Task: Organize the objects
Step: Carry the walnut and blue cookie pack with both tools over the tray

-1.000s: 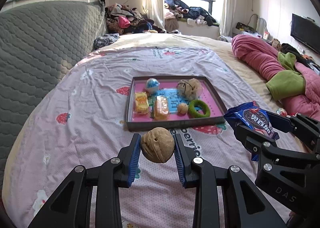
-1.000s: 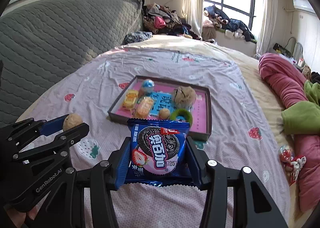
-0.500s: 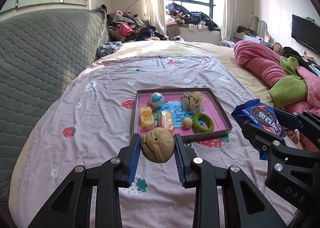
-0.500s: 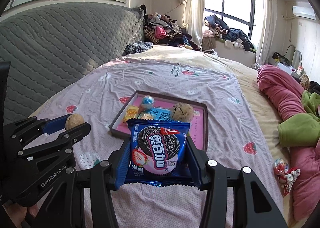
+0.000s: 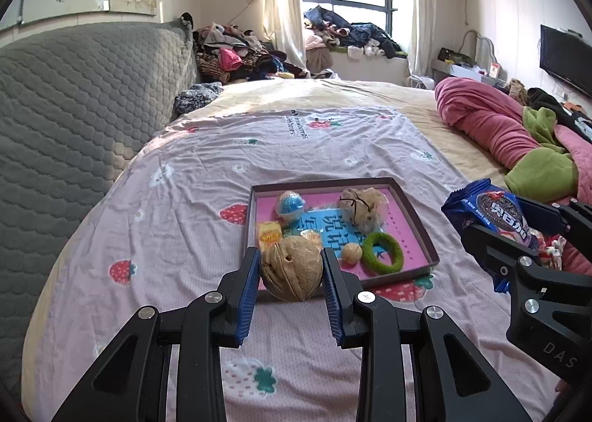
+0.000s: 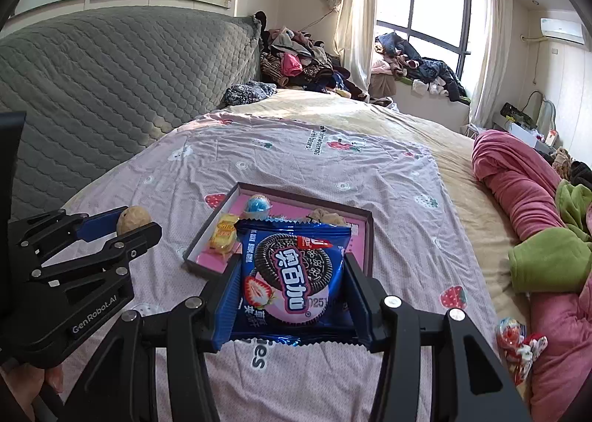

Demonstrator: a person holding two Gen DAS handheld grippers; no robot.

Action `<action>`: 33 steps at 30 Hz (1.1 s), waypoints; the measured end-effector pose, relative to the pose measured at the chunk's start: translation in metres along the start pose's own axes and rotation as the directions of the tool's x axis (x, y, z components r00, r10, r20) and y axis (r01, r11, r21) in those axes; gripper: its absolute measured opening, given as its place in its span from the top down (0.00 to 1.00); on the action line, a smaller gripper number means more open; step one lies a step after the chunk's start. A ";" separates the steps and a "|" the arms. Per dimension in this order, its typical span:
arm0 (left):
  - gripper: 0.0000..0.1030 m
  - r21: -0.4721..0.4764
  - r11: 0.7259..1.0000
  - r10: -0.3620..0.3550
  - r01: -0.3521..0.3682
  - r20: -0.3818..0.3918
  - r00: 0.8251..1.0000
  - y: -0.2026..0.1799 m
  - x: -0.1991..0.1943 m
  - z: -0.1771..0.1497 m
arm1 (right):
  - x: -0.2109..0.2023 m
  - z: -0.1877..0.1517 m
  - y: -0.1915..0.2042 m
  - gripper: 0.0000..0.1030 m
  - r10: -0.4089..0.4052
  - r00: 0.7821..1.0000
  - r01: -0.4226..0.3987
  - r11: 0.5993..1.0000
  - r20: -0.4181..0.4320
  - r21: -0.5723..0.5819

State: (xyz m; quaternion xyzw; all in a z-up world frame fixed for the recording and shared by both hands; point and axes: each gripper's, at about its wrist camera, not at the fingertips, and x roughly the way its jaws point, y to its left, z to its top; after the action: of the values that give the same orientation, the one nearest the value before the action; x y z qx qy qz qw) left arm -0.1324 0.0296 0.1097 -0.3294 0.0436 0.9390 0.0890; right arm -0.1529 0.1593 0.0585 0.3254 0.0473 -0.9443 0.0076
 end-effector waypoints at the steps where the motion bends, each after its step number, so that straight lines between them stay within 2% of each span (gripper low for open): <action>1: 0.67 0.000 1.000 0.000 0.000 -0.001 1.000 0.000 0.004 0.003 | 0.003 0.003 -0.002 0.50 -0.003 1.000 0.003 1.000 0.000 -0.001; 16: 0.67 0.037 0.999 -0.019 0.020 -0.026 0.999 -0.018 0.085 0.039 | 0.066 0.022 -0.036 0.50 -0.019 1.000 0.020 0.999 -0.011 0.032; 25: 0.67 0.050 0.998 -0.031 0.034 -0.060 0.998 -0.037 0.147 0.042 | 0.119 0.014 -0.063 0.50 -0.027 0.999 0.029 0.998 -0.044 0.059; 33: 0.67 0.069 0.997 -0.039 0.046 -0.102 0.994 -0.056 0.200 0.031 | 0.167 -0.005 -0.080 0.50 -0.026 0.996 0.033 0.996 -0.090 0.080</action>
State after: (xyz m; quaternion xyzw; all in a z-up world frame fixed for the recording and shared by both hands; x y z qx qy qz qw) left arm -0.2940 0.1168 0.0073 -0.3738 0.0745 0.9169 0.1183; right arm -0.2852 0.2425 -0.0416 0.3664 0.0140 -0.9301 -0.0219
